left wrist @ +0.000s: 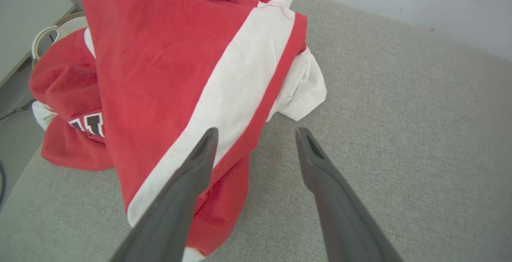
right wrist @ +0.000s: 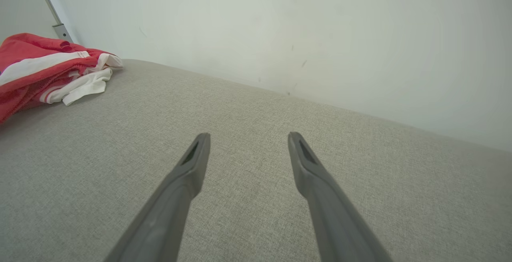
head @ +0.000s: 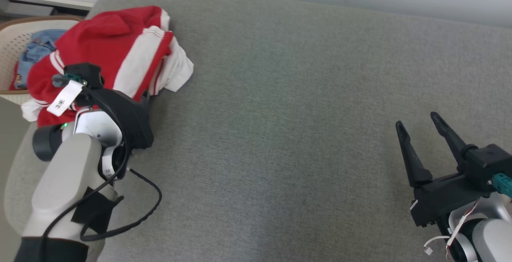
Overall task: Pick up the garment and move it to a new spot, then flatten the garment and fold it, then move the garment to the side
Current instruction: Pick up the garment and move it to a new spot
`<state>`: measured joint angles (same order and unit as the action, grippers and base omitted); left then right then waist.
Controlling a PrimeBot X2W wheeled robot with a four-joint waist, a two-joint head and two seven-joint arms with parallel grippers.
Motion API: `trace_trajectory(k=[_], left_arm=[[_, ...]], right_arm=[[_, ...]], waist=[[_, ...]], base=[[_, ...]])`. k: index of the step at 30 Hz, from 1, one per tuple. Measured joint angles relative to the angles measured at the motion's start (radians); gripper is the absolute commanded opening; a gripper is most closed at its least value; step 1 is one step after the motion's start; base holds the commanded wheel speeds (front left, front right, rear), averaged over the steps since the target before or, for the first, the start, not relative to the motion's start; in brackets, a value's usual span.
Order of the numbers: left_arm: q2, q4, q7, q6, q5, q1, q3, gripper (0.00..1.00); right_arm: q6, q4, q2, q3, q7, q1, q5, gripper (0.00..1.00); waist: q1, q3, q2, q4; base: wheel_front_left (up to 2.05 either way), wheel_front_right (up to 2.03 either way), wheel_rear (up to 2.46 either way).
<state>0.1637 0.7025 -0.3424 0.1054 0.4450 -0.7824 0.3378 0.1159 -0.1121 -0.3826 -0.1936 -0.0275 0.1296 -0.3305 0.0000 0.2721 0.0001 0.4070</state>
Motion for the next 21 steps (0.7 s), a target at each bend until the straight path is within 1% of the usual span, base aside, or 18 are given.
trace_trajectory(k=[4,9,11,16,18,21], left_arm=[[0.009,0.025,0.000,0.009,-0.054,-0.042,0.010,1.00],[0.009,0.080,-0.010,0.010,-0.069,-0.087,0.009,1.00],[0.010,0.106,-0.010,0.016,-0.094,-0.100,0.010,1.00],[0.034,0.153,-0.009,0.018,-0.152,-0.131,-0.001,1.00],[0.036,0.181,-0.005,0.019,-0.184,-0.146,-0.026,1.00],[0.035,0.207,-0.003,0.019,-0.198,-0.165,-0.046,1.00]], right_arm=[[0.003,-0.051,-0.009,0.020,-0.026,-0.007,0.006,1.00],[0.007,-0.097,-0.019,0.044,-0.053,-0.010,0.012,1.00],[0.007,-0.113,-0.022,0.058,-0.061,-0.019,0.019,1.00],[0.008,-0.152,-0.027,0.087,-0.088,-0.024,0.027,1.00],[0.008,-0.154,-0.027,0.093,-0.097,-0.026,0.034,1.00],[0.008,-0.165,-0.026,0.096,-0.106,-0.033,0.035,1.00]], waist=[[0.0001,0.037,0.0000,-0.026],[0.0001,0.080,0.0000,-0.050],[0.0001,0.095,0.0000,-0.056],[0.0001,0.125,0.0000,-0.060],[0.0002,0.134,0.0001,-0.057],[0.0001,0.142,0.0000,-0.049]], base=[[0.00,0.00,0.00],[0.00,0.00,0.00],[0.00,0.00,0.00],[0.00,0.00,0.00],[0.00,0.00,0.00],[0.00,0.00,0.00]])
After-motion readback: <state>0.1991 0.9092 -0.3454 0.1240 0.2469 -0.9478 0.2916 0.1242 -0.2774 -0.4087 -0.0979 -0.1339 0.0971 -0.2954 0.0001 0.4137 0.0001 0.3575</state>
